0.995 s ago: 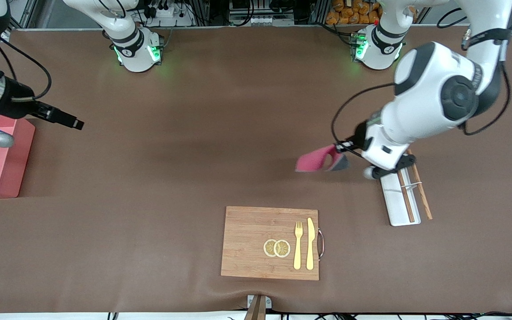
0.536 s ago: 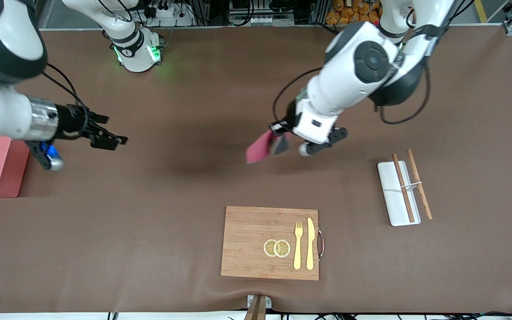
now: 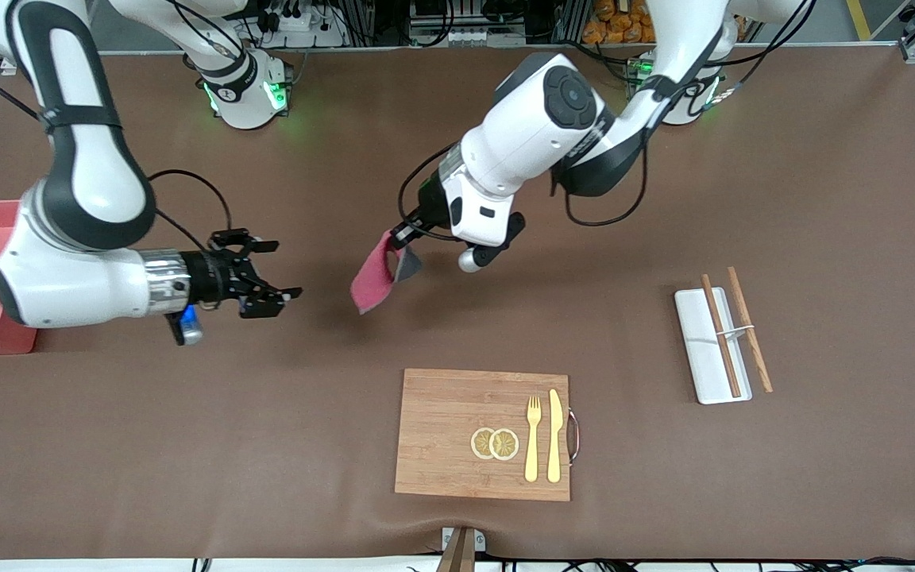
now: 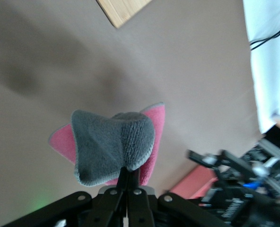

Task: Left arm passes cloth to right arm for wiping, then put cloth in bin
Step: 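Carry the cloth toward the right gripper while the right gripper grasps it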

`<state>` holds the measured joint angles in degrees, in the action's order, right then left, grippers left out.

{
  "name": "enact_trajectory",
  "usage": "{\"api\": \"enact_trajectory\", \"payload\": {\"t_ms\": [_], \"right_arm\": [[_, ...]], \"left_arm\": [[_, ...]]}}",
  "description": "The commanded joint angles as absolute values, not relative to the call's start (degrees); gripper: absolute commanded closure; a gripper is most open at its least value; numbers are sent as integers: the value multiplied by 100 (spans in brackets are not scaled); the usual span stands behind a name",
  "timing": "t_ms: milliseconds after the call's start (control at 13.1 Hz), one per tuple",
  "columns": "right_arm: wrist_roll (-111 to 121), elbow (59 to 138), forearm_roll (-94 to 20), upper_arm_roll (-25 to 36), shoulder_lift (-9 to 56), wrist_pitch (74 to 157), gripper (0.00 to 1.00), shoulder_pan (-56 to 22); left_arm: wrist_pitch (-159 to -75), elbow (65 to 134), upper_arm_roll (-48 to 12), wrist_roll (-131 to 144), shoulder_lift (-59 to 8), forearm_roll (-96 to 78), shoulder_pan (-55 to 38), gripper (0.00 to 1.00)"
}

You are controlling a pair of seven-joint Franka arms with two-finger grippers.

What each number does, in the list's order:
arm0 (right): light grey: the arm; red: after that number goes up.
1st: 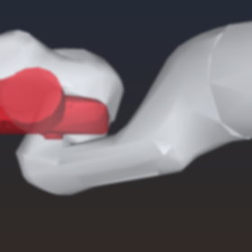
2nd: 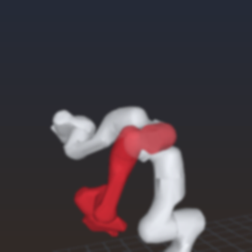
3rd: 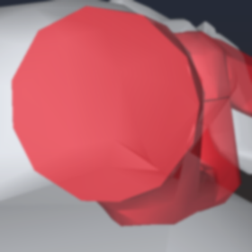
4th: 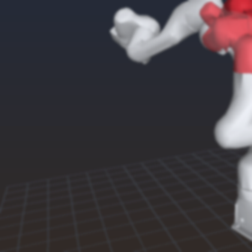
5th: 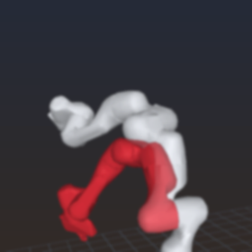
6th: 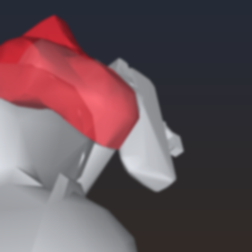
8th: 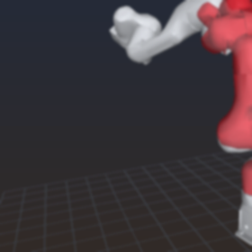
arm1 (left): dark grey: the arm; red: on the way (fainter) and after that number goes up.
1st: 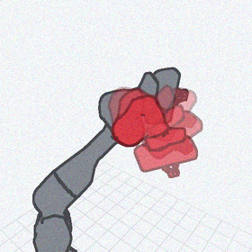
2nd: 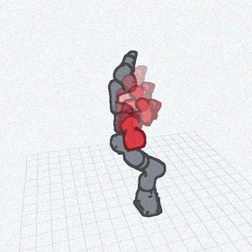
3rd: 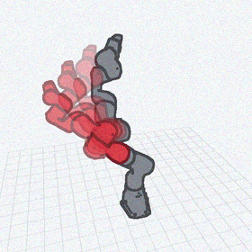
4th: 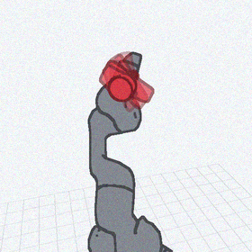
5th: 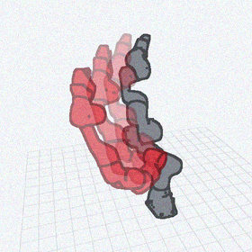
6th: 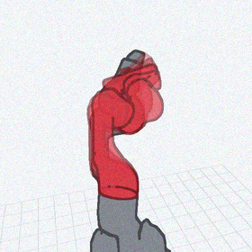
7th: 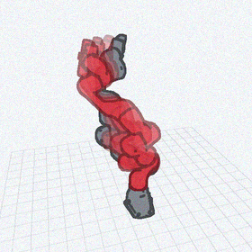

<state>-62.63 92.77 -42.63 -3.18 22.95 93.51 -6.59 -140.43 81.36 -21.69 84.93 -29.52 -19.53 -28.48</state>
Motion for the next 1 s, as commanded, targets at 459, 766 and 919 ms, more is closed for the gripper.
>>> {"api": "enact_trajectory", "payload": {"t_ms": [459, 766, 919], "right_arm": [[-7040, 9211, -4877, -281, 2504, 9896, 0, -1353], [-7040, 9211, -4878, -273, 2531, 10142, 95, -1564], [-7005, 9211, -4878, -272, 2531, 10178, 100, -1573]], "left_arm": [[-15100, 7594, -2145, 9694, -3542, -2118, -3173, 100], [-15100, 7594, -2136, 9721, -3542, -2118, -3173, 100], [-15100, 7602, -2136, 9721, -3542, -2118, -3173, 100]]}}
